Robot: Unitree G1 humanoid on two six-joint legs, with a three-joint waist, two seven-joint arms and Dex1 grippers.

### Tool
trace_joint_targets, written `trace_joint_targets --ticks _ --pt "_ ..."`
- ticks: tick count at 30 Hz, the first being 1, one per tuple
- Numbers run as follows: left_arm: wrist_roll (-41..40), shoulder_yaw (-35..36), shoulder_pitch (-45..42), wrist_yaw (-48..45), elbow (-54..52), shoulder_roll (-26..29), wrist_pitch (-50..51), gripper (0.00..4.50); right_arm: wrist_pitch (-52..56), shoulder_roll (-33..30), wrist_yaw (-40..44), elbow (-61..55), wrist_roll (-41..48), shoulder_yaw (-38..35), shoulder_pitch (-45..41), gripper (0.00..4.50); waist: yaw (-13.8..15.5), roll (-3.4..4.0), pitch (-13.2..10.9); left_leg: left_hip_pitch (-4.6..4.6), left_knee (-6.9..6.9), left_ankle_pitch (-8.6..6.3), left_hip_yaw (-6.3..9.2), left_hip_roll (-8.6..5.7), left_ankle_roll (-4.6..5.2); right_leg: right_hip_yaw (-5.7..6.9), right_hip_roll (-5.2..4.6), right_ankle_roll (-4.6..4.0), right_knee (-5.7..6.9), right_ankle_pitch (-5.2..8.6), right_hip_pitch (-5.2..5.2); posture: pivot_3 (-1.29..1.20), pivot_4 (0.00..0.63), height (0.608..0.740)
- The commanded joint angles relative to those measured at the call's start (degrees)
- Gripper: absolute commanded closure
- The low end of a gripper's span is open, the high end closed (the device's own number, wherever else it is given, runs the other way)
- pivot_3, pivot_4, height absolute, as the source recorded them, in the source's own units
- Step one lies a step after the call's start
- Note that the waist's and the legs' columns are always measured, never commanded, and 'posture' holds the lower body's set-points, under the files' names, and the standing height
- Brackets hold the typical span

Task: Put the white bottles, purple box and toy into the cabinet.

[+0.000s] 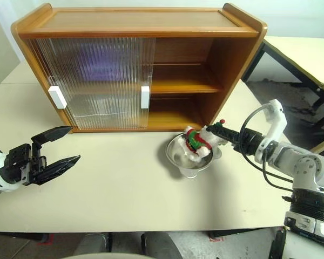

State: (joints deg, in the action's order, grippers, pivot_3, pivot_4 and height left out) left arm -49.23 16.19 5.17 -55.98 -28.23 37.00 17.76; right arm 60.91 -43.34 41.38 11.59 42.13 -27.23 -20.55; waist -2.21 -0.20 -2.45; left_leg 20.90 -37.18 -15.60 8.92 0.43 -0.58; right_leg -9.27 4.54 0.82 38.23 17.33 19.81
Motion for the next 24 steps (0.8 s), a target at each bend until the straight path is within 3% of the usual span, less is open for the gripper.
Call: trace_joint_targets --ticks 1,4,12,17,24 --pt "0.08 -0.03 -0.35 0.76 -0.65 0.50 1.06 0.00 0.75 1.51 -0.41 0.99 2.42 -2.31 -1.07 0.43 0.00 0.03 0.01 0.00 -0.01 0.00 -0.01 0.00 0.00 0.00 0.01 0.01 0.00 -0.01 0.00 -0.06 0.052 0.740" --pt "-0.20 0.02 -0.84 1.39 -1.00 0.69 1.63 0.00 1.70 1.92 -0.36 0.87 3.60 -2.83 -0.71 1.34 0.00 0.02 0.01 0.01 -0.01 0.00 0.01 0.00 0.00 0.01 0.01 0.01 0.00 -0.01 -0.01 -0.06 0.051 0.740" --pt "0.07 0.23 -1.47 1.78 -0.92 0.58 1.52 0.00 3.58 0.94 0.20 -0.06 5.21 -3.15 0.70 4.41 0.12 0.02 0.02 0.02 -0.10 0.00 0.01 -0.02 0.00 0.02 0.00 0.01 0.00 -0.02 -0.05 -0.06 0.051 0.740" --pt "0.56 0.54 -1.20 0.79 0.28 0.37 0.58 0.00 5.16 0.50 0.15 -1.37 6.26 -3.58 0.87 4.46 0.05 0.03 0.02 0.01 -0.18 0.00 0.01 -0.02 0.01 0.02 0.02 0.05 0.02 -0.04 -0.07 -0.06 0.052 0.740" --pt "1.27 0.62 0.13 -0.92 1.55 -0.14 -0.79 0.00 13.87 -0.89 2.36 -2.87 15.28 -7.39 -1.89 4.46 0.02 0.04 0.01 0.04 -0.37 -0.02 0.00 -0.03 0.03 0.03 0.11 0.07 0.04 -0.04 -0.11 -0.07 0.054 0.740"
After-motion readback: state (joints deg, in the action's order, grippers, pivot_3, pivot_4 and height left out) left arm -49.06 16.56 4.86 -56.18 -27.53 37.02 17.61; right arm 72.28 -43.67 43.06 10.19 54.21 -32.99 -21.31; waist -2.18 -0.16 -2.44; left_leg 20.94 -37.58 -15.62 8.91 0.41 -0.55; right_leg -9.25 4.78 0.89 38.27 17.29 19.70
